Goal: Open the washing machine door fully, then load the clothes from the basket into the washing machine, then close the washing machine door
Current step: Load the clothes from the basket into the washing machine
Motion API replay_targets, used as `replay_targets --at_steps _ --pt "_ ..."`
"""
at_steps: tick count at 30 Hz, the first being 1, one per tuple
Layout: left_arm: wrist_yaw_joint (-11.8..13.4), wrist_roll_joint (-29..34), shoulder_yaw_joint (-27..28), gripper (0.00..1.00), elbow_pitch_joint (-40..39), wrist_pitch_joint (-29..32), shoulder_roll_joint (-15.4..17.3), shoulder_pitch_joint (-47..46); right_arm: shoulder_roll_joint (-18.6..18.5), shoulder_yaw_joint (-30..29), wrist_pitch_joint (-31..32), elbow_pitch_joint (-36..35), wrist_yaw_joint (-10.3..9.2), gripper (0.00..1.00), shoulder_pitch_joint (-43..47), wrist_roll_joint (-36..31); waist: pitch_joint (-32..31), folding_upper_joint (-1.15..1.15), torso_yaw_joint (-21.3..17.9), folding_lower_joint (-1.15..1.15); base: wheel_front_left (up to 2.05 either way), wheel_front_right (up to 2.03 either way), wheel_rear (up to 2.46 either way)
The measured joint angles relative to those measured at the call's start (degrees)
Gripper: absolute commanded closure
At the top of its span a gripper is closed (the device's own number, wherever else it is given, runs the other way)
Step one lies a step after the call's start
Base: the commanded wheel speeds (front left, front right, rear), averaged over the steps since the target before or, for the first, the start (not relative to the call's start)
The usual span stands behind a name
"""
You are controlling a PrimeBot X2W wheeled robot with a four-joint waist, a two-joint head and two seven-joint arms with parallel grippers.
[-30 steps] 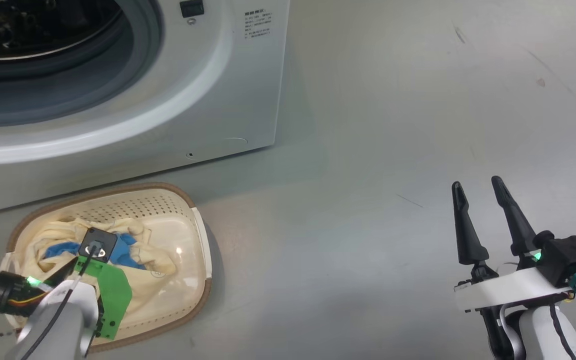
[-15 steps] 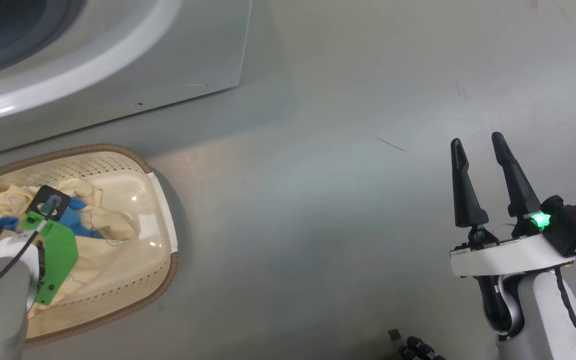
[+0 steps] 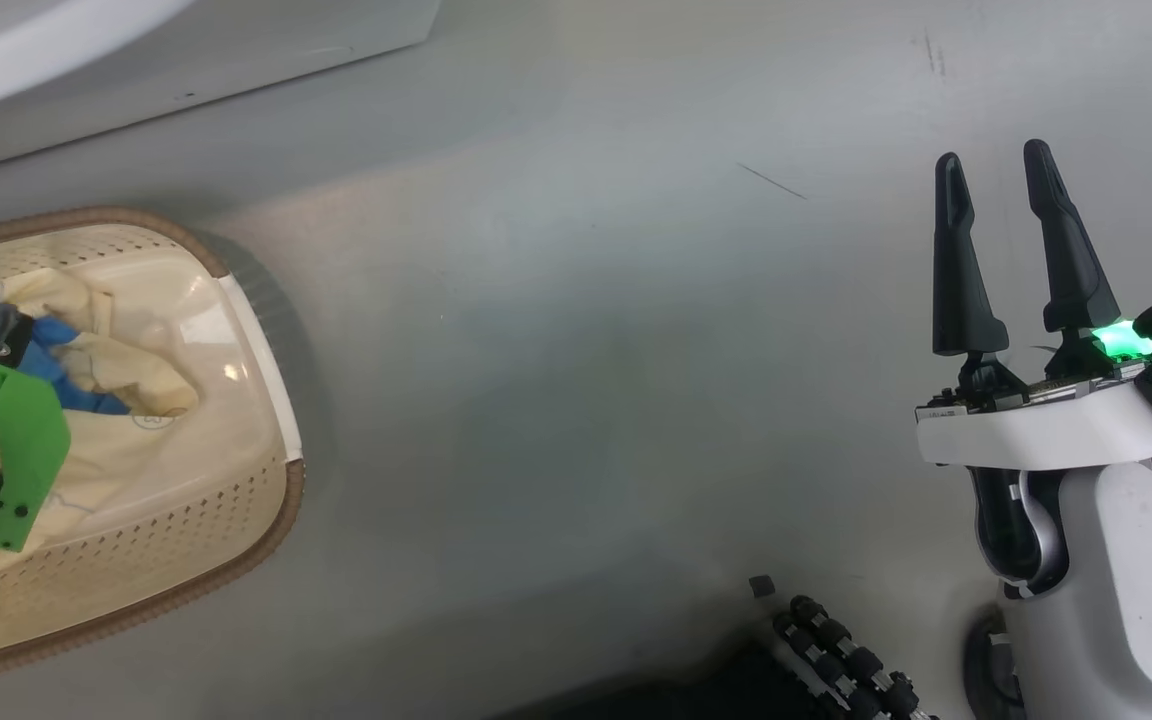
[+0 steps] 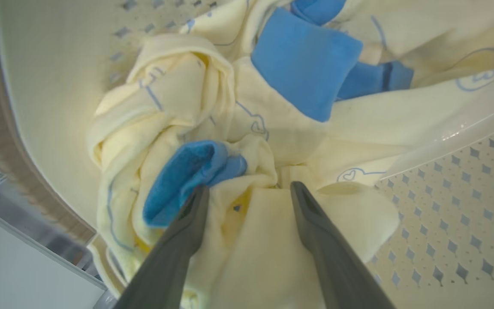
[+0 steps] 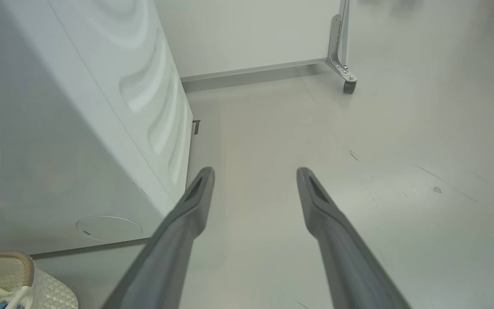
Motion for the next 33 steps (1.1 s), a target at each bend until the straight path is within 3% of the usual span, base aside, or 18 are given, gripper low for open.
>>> replay_targets --at_steps 7,8,10,11,18,33 --pt "1.15 -0.52 0.21 0.0 2.47 2.32 -0.09 -1.09 0.03 -0.09 0.0 0.34 0.0 0.0 -1.25 0.45 2.79 0.0 -0.29 0.0 0.0 0.0 0.0" --pt "1.19 -0.51 0.2 0.13 2.54 2.32 -0.09 -1.23 0.03 -0.09 0.0 0.33 0.0 0.0 -1.52 0.51 2.97 0.0 -0.3 0.0 0.0 0.0 0.0" --pt "1.48 -0.51 0.18 0.96 2.89 2.31 -0.1 -1.32 0.04 -0.09 0.0 0.43 0.0 0.0 -1.75 0.54 3.19 0.0 -0.26 0.0 0.0 0.0 0.0" --pt "1.72 -0.48 0.11 1.0 3.15 2.31 -0.1 -1.32 0.04 -0.09 0.0 0.52 0.0 0.0 -1.93 0.58 3.26 0.0 -0.23 0.0 0.0 0.0 0.0" --pt "2.57 0.07 -0.32 1.0 3.78 0.36 -0.36 -1.59 0.08 -0.49 0.0 0.88 0.0 0.0 -2.43 0.93 3.4 0.0 0.08 0.0 0.0 0.0 0.0" --pt "3.35 0.97 -2.69 1.0 2.2 -9.57 -5.49 -2.02 0.1 -3.05 0.0 1.64 0.0 0.0 -2.42 0.6 0.59 0.0 3.21 0.0 0.0 0.0 0.0"
